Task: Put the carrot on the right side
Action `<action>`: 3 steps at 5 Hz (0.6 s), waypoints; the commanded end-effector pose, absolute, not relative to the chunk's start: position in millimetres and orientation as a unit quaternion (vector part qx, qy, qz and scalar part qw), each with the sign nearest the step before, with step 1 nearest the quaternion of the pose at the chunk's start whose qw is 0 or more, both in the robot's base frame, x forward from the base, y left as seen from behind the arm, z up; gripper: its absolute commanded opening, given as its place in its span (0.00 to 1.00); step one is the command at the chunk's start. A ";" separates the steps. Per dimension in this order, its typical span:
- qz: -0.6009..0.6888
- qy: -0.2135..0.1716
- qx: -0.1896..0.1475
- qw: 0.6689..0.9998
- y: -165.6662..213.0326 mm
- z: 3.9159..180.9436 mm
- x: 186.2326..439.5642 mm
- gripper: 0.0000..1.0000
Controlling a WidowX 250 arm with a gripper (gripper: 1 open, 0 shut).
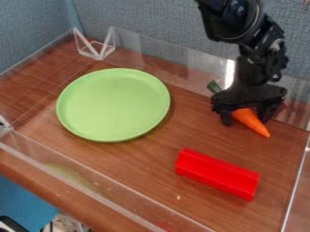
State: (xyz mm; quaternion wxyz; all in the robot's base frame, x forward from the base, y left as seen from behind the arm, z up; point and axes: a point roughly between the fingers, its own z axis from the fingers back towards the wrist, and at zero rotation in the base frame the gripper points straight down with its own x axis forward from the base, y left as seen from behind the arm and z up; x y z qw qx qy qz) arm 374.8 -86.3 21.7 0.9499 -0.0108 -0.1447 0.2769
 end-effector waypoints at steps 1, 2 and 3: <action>0.302 -0.131 0.000 0.944 -84.5 21.9 370.4 1.00; 0.304 -0.121 -0.006 0.945 -76.6 23.2 375.0 1.00; 0.307 -0.110 -0.013 0.945 -68.8 23.7 379.5 1.00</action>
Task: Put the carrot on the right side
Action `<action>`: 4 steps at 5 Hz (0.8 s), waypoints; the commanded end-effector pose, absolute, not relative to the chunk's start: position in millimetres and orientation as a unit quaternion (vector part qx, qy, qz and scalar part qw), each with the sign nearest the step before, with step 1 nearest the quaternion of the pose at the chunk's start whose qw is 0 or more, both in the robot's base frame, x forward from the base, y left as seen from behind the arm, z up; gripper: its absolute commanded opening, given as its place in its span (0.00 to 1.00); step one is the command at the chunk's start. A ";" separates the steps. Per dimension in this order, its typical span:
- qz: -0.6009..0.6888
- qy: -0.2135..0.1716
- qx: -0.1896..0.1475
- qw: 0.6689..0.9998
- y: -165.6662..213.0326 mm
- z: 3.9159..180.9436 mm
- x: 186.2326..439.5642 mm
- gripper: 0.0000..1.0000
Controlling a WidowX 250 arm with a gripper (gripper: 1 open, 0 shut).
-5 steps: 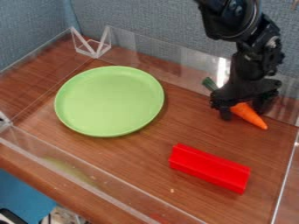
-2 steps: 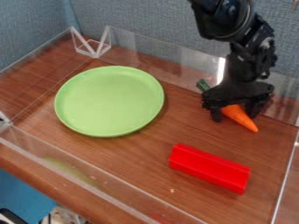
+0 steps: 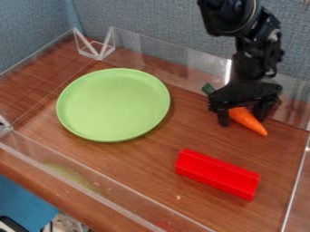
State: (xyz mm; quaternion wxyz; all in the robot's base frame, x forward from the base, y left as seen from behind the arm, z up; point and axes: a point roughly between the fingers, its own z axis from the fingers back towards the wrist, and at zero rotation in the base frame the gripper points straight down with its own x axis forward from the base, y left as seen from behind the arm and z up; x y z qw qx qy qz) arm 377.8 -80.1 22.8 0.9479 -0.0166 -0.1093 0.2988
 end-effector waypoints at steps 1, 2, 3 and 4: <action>0.307 -0.104 -0.017 0.946 -61.5 23.6 383.3 1.00; 0.336 -0.101 -0.015 0.936 -64.0 23.5 382.3 0.00; 0.360 -0.093 -0.019 0.928 -75.0 23.1 380.8 0.00; 0.345 -0.082 -0.026 0.935 -89.8 23.6 378.7 0.00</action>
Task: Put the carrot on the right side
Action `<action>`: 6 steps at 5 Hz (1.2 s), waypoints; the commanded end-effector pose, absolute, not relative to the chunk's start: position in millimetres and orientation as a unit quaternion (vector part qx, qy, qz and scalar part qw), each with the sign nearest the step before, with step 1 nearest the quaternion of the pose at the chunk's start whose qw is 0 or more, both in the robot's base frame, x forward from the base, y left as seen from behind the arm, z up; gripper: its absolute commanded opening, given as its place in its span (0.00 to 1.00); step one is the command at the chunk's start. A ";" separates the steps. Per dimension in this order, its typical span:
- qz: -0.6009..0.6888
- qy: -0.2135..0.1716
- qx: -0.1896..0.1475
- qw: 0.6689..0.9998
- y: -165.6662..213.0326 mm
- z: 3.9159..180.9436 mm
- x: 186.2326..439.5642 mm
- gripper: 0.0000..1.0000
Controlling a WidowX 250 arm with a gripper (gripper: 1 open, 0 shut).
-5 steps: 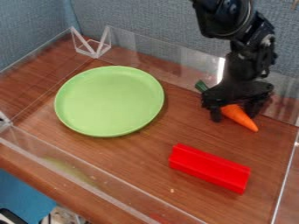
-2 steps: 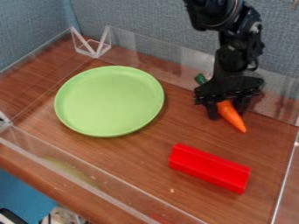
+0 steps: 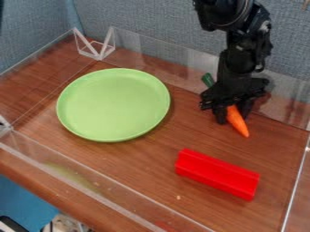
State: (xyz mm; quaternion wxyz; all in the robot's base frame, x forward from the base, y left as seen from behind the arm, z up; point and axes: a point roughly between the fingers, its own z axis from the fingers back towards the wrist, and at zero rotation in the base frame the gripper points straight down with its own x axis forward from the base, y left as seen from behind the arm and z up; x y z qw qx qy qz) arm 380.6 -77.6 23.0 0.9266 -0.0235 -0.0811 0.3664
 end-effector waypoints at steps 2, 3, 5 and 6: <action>0.317 -0.057 -0.043 0.946 -113.0 32.7 374.1 1.00; 0.338 -0.058 -0.046 0.938 -106.2 42.7 378.2 1.00; 0.346 -0.055 -0.052 0.935 -96.8 62.6 379.1 1.00; 0.334 -0.052 -0.058 0.939 -93.8 76.5 376.9 1.00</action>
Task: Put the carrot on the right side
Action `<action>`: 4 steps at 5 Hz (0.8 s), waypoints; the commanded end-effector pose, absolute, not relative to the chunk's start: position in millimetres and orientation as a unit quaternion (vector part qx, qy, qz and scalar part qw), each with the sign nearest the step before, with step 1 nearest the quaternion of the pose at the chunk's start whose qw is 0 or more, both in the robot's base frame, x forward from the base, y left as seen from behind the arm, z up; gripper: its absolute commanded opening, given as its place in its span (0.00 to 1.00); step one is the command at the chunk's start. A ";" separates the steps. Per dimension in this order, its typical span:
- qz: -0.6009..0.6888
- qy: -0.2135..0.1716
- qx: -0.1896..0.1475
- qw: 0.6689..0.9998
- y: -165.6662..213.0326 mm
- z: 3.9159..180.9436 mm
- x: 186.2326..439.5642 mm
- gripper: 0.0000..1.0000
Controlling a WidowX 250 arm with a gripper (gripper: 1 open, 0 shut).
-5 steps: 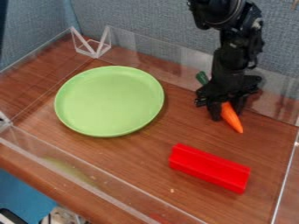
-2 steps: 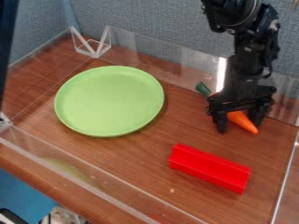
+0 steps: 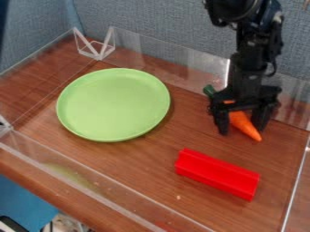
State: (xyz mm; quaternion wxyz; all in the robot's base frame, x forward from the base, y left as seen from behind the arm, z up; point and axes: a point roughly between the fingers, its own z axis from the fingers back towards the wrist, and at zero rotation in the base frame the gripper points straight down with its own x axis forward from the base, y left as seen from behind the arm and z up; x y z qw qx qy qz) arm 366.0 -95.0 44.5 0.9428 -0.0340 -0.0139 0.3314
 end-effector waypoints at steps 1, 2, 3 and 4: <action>0.327 -0.058 -0.079 0.940 -85.7 106.7 373.4 1.00; 0.341 -0.074 -0.104 0.931 -67.8 150.8 365.6 1.00; 0.350 -0.092 -0.126 0.923 -54.2 189.0 357.9 1.00; 0.342 -0.094 -0.123 0.927 -67.4 190.4 356.1 1.00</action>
